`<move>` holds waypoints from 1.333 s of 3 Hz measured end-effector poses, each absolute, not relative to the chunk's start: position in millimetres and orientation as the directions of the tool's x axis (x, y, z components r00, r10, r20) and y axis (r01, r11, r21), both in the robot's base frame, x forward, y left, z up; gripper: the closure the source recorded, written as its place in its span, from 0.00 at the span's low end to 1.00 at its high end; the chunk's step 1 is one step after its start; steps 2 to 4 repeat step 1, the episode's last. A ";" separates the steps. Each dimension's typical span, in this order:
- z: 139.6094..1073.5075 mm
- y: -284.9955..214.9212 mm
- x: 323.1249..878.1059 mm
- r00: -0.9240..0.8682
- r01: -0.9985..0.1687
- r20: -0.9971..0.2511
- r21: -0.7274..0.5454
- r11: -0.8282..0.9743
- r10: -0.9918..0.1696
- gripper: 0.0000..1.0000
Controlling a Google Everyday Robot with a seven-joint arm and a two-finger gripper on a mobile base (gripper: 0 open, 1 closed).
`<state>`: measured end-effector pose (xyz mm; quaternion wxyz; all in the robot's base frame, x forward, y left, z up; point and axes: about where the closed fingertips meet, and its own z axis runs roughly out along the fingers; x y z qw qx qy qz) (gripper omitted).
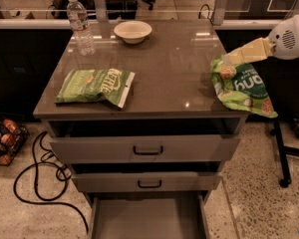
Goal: Pick green jalapeno chip bag from top drawer and place on counter
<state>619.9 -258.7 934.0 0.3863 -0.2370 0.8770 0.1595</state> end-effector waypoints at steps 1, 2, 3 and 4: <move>933.5 -257.9 620.1 -0.589 -0.540 -0.753 0.097 0.836 -0.293 0.00; 933.5 -257.9 620.1 -0.589 -0.540 -0.753 0.097 0.836 -0.293 0.00; 933.5 -257.9 620.1 -0.589 -0.540 -0.753 0.097 0.836 -0.293 0.00; 933.5 -257.9 620.1 -0.589 -0.540 -0.753 0.097 0.836 -0.293 0.00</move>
Offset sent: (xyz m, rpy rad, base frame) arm 0.0000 0.0000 0.0000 0.0000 0.0000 0.0000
